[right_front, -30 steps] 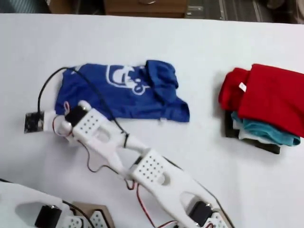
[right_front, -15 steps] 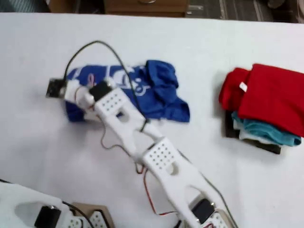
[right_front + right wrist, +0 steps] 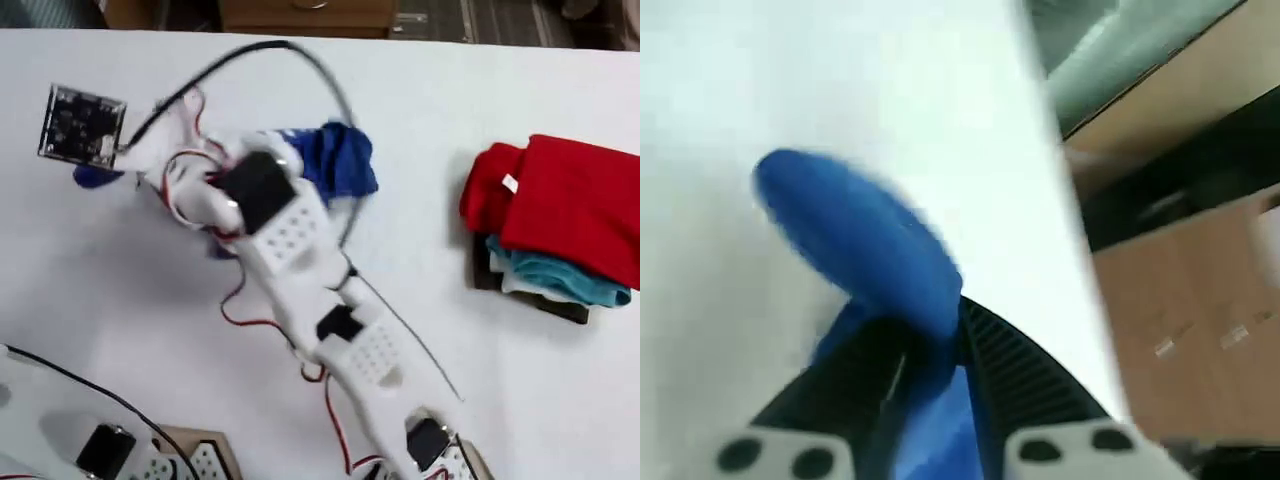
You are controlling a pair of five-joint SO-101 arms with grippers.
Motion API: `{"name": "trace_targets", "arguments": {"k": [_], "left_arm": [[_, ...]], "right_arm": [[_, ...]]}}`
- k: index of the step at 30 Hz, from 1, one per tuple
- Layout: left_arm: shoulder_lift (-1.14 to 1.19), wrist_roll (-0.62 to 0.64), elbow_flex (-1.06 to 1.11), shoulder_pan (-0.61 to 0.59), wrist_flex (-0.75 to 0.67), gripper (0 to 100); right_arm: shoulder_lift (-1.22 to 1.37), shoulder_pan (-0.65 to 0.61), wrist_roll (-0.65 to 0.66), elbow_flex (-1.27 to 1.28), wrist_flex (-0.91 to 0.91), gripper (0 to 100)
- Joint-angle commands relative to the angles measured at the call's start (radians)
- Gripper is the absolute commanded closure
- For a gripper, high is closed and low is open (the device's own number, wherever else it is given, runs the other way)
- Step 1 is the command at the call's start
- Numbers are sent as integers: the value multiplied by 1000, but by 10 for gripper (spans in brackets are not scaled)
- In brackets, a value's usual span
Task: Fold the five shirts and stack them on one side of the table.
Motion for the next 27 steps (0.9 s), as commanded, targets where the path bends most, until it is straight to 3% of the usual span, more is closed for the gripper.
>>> {"name": "trace_targets", "arguments": {"k": [1,8,19,27], "left_arm": [[9,0,-16,83,38,954],[5,-104,-16,339,55,954],[-61,-106,24,792,58,953],[-362,-75,179,1060,57,801]], "right_arm": [[-171,-2,6,-37,-105,978],[-202,93,222,-37,-179,978],[-151,426,227,32,-177,978],[4,553,227,46,-177,978]]}}
